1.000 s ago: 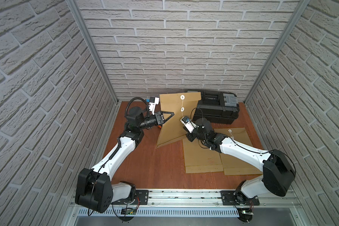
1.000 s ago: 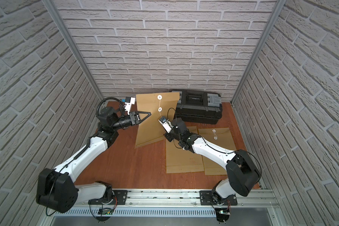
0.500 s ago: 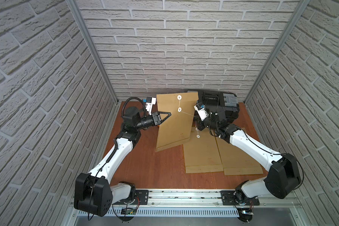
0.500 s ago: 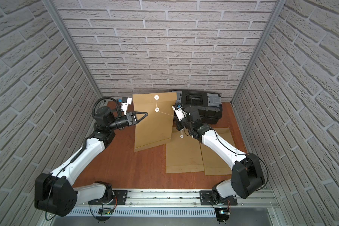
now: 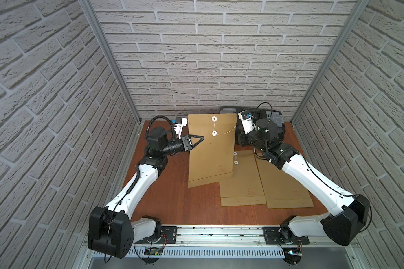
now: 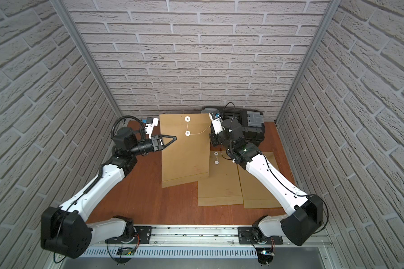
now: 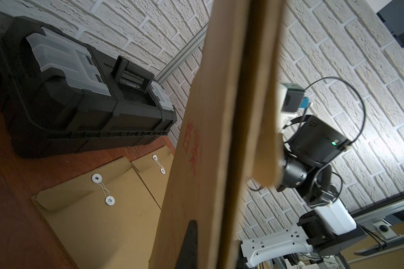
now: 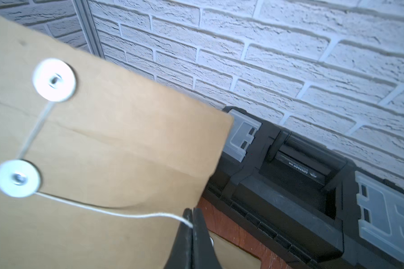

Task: Close the mouth of the file bag
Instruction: Close the file bag.

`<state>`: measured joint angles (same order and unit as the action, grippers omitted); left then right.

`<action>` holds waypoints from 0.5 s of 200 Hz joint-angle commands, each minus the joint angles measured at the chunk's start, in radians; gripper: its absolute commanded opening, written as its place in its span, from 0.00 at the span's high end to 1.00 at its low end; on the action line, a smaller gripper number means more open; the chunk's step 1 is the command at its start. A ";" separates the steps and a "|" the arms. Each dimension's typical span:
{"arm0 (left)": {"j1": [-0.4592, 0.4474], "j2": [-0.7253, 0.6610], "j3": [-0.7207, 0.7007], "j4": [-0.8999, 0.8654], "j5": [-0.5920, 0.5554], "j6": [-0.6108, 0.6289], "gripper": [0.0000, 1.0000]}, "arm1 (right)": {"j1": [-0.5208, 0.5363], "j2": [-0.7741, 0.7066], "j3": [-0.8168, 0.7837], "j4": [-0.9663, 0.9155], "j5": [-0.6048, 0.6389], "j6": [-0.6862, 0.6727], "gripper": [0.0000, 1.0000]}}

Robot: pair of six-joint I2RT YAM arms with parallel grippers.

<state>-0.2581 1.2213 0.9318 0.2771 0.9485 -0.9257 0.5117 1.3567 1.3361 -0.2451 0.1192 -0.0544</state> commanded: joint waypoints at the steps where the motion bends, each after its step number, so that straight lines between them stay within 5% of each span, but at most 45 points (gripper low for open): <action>1: -0.014 -0.016 0.024 -0.019 0.007 0.064 1.00 | 0.018 -0.013 0.068 -0.052 0.049 -0.040 0.97; 100: -0.135 -0.030 0.062 -0.248 0.017 0.284 1.00 | 0.011 0.219 0.408 -0.333 0.095 -0.149 0.97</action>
<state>-0.3748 1.2152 0.9596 0.0757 0.9493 -0.7151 0.5266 1.5780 1.6878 -0.5365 0.1970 -0.1833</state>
